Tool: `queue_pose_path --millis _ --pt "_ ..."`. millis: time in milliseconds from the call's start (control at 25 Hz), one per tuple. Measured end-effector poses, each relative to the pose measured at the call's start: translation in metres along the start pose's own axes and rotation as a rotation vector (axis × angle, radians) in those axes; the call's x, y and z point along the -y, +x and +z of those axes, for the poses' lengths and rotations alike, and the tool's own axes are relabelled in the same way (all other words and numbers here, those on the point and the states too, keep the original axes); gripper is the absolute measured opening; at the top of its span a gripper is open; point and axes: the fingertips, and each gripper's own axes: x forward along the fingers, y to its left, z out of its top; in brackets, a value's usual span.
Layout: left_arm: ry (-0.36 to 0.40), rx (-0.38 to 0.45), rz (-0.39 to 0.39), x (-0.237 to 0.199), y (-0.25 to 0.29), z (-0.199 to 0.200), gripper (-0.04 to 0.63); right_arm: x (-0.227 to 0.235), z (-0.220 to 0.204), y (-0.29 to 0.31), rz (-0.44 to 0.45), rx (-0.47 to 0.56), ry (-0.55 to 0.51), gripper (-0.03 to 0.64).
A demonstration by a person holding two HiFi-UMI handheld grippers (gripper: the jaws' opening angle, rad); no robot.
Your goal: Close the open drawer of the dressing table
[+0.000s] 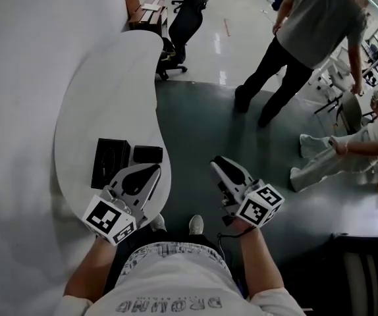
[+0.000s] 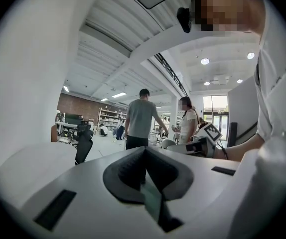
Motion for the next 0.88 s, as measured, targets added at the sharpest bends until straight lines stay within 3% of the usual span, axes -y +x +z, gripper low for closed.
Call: queue_pose_path --millis 880 --pt "0.009 0.056 0.003 -0.009 -0.003 0.021 0.015 -0.045 0.034 0.004 0.032 0.034 -0.08 0.082"
